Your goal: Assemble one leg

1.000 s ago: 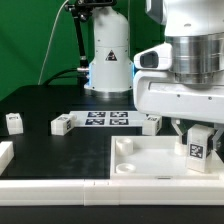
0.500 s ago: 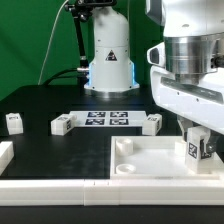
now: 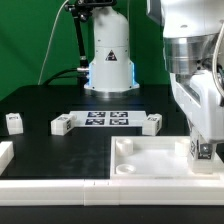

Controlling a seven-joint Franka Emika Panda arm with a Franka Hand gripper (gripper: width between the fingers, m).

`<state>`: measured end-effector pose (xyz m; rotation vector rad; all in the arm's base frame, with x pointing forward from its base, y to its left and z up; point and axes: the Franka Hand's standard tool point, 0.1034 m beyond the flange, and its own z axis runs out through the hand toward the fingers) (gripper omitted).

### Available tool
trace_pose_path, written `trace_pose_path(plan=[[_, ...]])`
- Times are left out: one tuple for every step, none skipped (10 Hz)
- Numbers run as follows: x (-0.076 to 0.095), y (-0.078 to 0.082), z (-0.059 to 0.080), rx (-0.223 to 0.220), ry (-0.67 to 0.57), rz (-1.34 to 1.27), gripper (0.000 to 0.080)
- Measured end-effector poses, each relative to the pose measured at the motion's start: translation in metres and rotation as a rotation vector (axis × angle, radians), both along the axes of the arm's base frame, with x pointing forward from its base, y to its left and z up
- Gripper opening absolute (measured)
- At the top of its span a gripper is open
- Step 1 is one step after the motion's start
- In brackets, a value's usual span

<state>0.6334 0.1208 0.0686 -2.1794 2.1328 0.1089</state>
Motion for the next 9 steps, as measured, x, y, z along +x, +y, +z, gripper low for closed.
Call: trace_pose_path(plan=[[-0.0001,0.0004,-0.0001,0.000,-0.001,0.009,0.0404],[-0.0002,0.0005,-0.0001,0.000,-0.004,0.042,0.0540],[0.0000,0.0007,0.0001,-0.001,-0.007,0.065,0.0540],[0.0000,0.0011,0.0001,-0.001,-0.013,0.123,0.0626],[0.0000,0.0012,0.0001,-0.005,-0.030,0.276,0.0642],[0.0002,0.0014,0.0005,-0.007,-0.039,0.356,0.0642],[0.0007,0.0021,0.0011,-0.011,-0.054,0.486,0.0648],[0.0008,0.0028,0.0016,-0.022,-0.063,0.622,0.0649],[0.0004,0.0033,0.0017,-0.033,-0.066,0.726,0.0649]])
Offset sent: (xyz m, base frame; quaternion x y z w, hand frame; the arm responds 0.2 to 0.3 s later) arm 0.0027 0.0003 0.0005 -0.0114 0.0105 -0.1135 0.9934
